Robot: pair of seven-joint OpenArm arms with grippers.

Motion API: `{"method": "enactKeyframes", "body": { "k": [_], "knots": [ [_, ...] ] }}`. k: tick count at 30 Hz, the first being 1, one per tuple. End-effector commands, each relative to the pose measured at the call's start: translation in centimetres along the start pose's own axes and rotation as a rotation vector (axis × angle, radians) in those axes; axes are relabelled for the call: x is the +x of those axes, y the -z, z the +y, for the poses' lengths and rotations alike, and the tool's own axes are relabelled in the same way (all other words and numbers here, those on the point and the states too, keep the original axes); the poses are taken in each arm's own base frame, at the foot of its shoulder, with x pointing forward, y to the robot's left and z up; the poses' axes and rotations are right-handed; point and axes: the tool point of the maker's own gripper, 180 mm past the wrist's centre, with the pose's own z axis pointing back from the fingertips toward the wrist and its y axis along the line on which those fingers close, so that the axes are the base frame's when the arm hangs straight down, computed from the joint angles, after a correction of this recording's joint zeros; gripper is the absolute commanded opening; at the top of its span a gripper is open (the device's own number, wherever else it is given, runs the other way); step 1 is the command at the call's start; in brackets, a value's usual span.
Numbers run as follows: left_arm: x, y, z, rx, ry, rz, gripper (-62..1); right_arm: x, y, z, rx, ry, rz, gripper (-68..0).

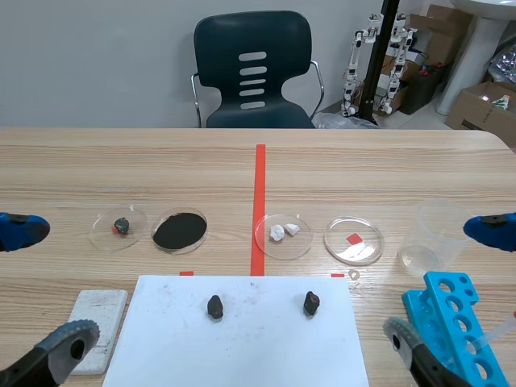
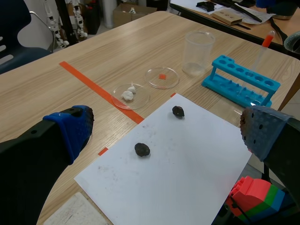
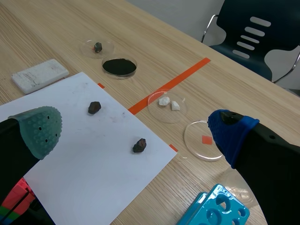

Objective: Pick up the dropper by the top with the right hand

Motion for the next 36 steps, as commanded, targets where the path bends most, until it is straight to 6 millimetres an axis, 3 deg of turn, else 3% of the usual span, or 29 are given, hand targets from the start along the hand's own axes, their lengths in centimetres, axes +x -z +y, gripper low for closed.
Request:
{"method": "enactKeyframes", "body": {
  "k": [1,27,36],
  "knots": [
    [0.6,0.1,0.0,0.004,-0.002,-0.026,1.4,1.0,0.3,-0.2,-0.003,-0.002,-0.04,0.4],
    [0.6,0.1,0.0,0.004,-0.002,-0.026,1.4,0.4,0.3,-0.1,0.004,-0.013,-0.008,0.4],
    [0.6,0.1,0.0,0.004,-0.002,-0.026,1.4,1.1,-1.0,-0.8,-0.048,-0.032,-0.042,0.4]
  ]
}}
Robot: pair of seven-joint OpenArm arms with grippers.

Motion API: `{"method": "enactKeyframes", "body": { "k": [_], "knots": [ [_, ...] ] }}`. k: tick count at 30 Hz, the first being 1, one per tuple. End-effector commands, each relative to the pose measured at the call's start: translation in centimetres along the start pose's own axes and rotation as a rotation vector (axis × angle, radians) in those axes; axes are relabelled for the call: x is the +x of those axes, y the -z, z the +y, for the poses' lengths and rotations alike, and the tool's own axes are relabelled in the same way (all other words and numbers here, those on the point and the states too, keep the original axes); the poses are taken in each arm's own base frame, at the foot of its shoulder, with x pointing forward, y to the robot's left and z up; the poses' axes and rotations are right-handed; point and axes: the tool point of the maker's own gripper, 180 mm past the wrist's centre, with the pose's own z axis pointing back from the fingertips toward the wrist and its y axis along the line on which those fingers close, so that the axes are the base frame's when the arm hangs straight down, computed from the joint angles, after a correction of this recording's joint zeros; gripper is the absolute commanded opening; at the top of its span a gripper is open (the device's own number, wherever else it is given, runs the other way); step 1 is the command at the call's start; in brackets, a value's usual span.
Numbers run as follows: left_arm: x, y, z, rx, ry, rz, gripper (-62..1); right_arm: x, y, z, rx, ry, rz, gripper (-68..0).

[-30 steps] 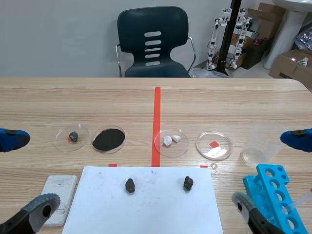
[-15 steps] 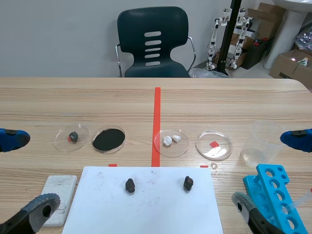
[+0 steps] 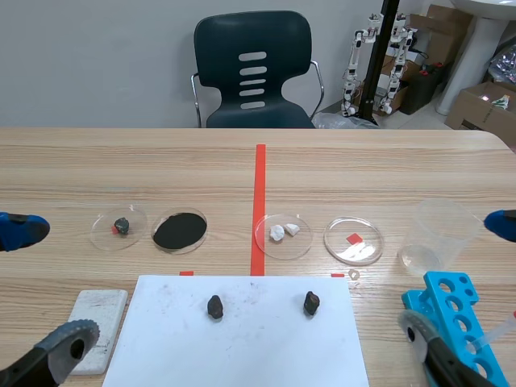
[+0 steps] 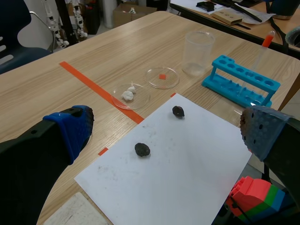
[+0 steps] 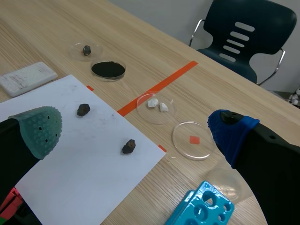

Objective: Pick up the dropper by the top with the right hand

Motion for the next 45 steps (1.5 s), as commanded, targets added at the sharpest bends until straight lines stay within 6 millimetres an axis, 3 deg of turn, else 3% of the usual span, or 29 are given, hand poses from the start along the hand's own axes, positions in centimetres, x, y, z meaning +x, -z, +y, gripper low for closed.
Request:
{"method": "enactKeyframes", "body": {
  "k": [1,5,22,33,45],
  "knots": [
    [0.6,0.1,0.0,0.004,-0.002,-0.026,1.4,0.8,-0.3,0.0,0.005,-0.002,-0.028,0.4],
    [0.6,0.1,0.0,0.004,-0.002,-0.026,1.4,0.9,-1.3,-0.9,-0.046,0.024,-0.063,0.4],
    [0.6,0.1,0.0,0.004,-0.002,-0.026,1.4,-3.7,-8.4,-5.8,-0.324,0.069,-0.215,0.4],
    [0.6,0.1,0.0,0.004,-0.002,-0.025,1.4,-7.4,-9.4,-8.2,-0.447,0.061,-0.194,0.4],
    [0.6,0.1,0.0,0.004,-0.002,-0.025,1.4,-8.8,-7.8,-6.6,-0.429,0.091,-0.19,0.4]
  ]
}}
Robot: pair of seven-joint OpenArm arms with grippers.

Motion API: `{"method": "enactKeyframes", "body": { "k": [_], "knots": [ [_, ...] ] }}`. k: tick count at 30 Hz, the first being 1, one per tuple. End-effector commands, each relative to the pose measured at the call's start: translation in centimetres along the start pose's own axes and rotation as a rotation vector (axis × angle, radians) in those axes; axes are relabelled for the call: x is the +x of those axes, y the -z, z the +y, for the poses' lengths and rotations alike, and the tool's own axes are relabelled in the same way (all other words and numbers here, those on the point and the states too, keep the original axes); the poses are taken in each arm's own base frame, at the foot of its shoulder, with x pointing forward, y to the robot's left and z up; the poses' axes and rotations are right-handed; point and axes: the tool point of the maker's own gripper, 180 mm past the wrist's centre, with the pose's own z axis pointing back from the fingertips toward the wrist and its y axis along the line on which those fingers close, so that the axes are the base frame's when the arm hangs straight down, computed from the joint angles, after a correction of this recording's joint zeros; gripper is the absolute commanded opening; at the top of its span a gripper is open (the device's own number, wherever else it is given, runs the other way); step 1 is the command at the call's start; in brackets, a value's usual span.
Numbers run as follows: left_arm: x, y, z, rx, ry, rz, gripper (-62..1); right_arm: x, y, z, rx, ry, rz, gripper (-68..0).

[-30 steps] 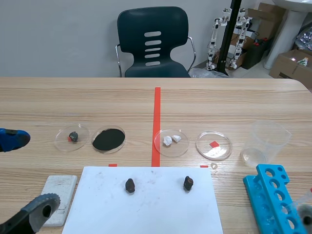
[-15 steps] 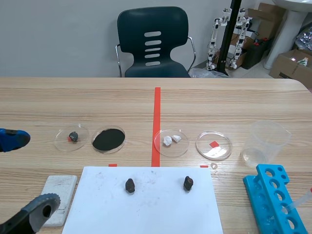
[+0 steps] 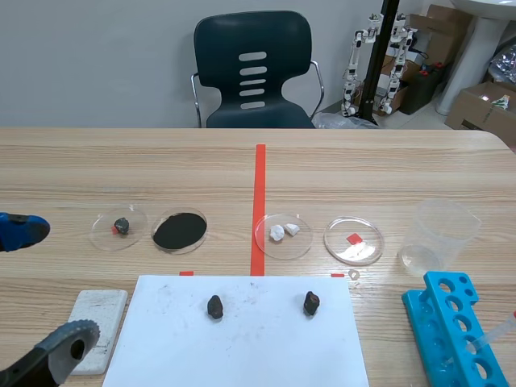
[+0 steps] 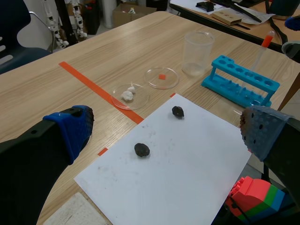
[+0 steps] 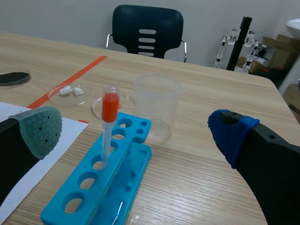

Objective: Pick up the dropper by the top with the right hand

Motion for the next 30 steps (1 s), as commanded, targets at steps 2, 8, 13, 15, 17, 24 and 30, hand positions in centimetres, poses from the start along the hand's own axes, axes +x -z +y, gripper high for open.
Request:
{"method": "enactKeyframes", "body": {
  "k": [2,8,13,15,17,24,30],
  "knots": [
    [0.6,0.1,0.0,0.004,-0.002,-0.026,1.4,0.5,0.6,0.7,0.014,0.011,-0.034,0.4],
    [0.6,0.1,0.0,0.004,-0.002,-0.026,1.4,0.1,1.0,2.0,0.039,0.033,-0.036,0.4],
    [0.6,0.1,0.0,0.004,-0.002,-0.026,1.4,0.0,1.7,2.6,0.043,0.018,-0.053,0.4],
    [0.6,0.1,0.0,0.004,-0.002,-0.026,1.4,0.1,2.0,2.5,0.042,0.013,-0.066,0.4],
    [0.6,0.1,0.0,0.004,-0.002,-0.026,1.4,0.2,2.3,2.4,0.04,0.008,-0.075,0.4],
    [0.6,0.1,0.0,0.004,-0.002,-0.026,1.4,0.4,2.8,2.1,0.027,-0.025,-0.091,0.4],
    [0.6,0.1,0.0,0.004,-0.002,-0.026,1.4,0.3,3.3,1.8,0.021,-0.028,-0.098,0.4]
  ]
}}
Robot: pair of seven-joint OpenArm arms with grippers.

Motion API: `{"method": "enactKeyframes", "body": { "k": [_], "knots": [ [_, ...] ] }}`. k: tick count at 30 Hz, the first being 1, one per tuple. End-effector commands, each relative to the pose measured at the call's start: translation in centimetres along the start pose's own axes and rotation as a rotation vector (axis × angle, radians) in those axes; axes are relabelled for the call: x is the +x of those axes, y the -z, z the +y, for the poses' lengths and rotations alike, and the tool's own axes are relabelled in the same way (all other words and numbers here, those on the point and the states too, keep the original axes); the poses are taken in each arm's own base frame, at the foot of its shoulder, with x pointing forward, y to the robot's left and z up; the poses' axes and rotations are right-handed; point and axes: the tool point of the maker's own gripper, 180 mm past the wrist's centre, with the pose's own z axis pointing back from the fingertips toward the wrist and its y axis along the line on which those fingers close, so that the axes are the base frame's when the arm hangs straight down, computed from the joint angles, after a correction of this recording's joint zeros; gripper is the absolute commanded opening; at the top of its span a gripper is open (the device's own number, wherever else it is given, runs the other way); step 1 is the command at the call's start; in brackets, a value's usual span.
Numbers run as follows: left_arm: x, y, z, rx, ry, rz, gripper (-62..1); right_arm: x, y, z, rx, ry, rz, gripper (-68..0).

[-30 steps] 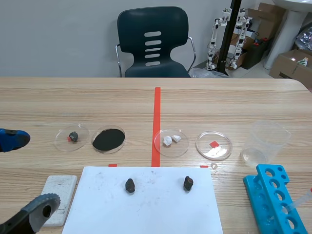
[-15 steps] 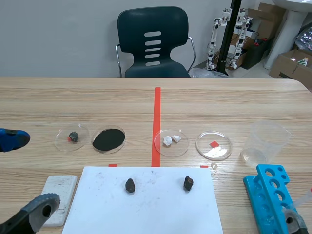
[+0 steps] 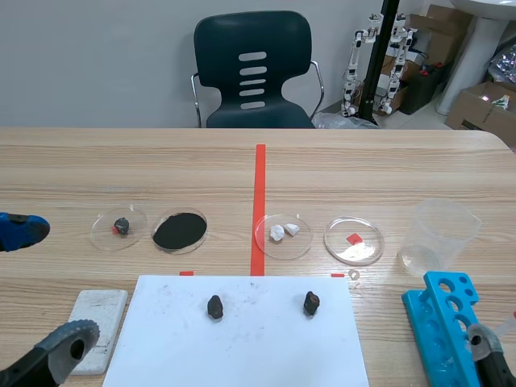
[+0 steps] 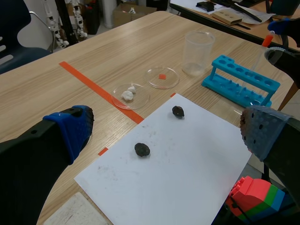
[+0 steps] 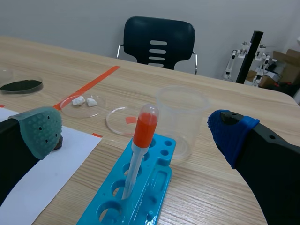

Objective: Pick up the dropper by the top with the right hand

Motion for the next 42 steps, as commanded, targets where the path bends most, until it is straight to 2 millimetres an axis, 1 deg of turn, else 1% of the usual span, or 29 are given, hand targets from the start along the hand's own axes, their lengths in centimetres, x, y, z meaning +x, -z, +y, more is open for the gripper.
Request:
{"method": "enactKeyframes", "body": {
  "k": [1,9,13,16,20,35,36,37,40,42],
  "knots": [
    [0.6,0.1,0.0,0.004,-0.002,-0.026,1.4,0.5,0.5,-0.6,-0.012,-0.012,-0.034,0.4],
    [0.6,0.1,0.0,0.004,-0.002,-0.026,1.4,0.6,0.6,-0.9,-0.034,0.02,-0.055,0.4],
    [0.6,0.1,0.0,0.004,-0.002,-0.026,1.4,0.8,0.9,-1.4,-0.06,0.033,-0.068,0.2],
    [0.6,0.1,0.0,0.004,-0.002,-0.026,1.4,0.6,0.9,-1.6,-0.069,0.036,-0.059,0.2],
    [0.6,0.1,0.0,0.004,-0.002,-0.026,1.4,-0.2,1.0,-1.6,-0.068,0.036,-0.015,0.2],
    [0.6,0.1,0.0,0.004,-0.002,-0.026,1.4,-0.4,1.1,-1.9,-0.083,0.043,-0.003,0.2],
    [0.6,0.1,0.0,0.004,-0.002,-0.026,1.4,-0.4,1.1,-1.9,-0.083,0.043,-0.003,-0.2],
    [0.6,0.1,0.0,0.004,-0.002,-0.026,1.4,-0.4,1.1,-1.9,-0.083,0.043,-0.003,-2.0],
    [0.6,0.1,0.0,0.004,-0.002,-0.026,1.4,-0.4,1.1,-1.9,-0.083,0.043,-0.003,-10.6],
    [0.6,0.1,0.0,0.004,-0.002,-0.026,1.4,-0.4,1.1,-1.9,-0.083,0.043,-0.003,-14.4]
  ]
}}
